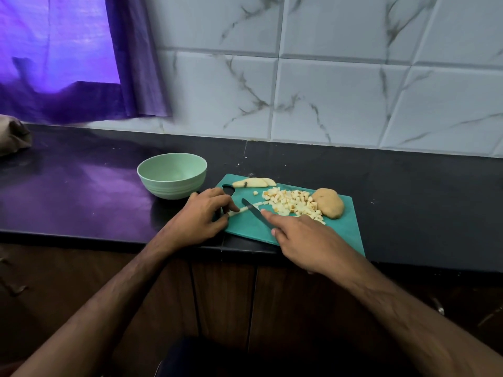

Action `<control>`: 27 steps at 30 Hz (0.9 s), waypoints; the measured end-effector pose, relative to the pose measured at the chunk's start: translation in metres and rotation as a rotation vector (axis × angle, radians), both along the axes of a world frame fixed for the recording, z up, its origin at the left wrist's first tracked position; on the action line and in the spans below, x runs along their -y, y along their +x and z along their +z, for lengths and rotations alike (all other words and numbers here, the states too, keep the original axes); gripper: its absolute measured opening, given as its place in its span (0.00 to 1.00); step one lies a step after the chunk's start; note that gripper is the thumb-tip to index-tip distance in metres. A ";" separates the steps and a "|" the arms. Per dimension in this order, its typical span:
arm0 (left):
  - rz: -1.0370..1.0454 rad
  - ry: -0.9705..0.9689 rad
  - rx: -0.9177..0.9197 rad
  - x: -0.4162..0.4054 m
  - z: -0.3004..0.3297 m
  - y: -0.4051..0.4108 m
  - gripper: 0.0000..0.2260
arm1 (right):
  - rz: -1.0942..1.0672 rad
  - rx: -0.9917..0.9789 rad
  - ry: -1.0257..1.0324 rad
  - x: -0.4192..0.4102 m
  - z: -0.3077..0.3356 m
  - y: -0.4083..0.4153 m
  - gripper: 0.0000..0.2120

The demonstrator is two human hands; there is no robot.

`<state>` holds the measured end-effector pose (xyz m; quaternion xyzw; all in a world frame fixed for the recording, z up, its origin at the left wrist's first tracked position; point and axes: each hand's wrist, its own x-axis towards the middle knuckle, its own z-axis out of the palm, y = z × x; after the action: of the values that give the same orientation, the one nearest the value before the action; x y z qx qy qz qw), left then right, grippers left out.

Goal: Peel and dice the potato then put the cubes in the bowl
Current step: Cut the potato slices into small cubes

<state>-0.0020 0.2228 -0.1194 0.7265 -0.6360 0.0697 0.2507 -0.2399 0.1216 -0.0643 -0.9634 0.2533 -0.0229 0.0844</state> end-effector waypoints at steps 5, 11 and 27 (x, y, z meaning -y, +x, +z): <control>0.004 -0.020 0.014 -0.001 -0.001 0.000 0.09 | 0.017 0.000 0.002 -0.004 0.005 -0.008 0.24; 0.006 -0.024 -0.004 -0.002 0.000 -0.001 0.08 | 0.011 0.000 -0.007 -0.008 -0.004 0.003 0.24; -0.024 -0.086 -0.013 -0.002 -0.002 0.004 0.05 | 0.035 0.023 -0.023 -0.012 0.004 -0.002 0.24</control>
<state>0.0019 0.2245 -0.1215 0.7079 -0.6395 0.0891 0.2864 -0.2423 0.1339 -0.0603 -0.9684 0.2349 -0.0354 0.0765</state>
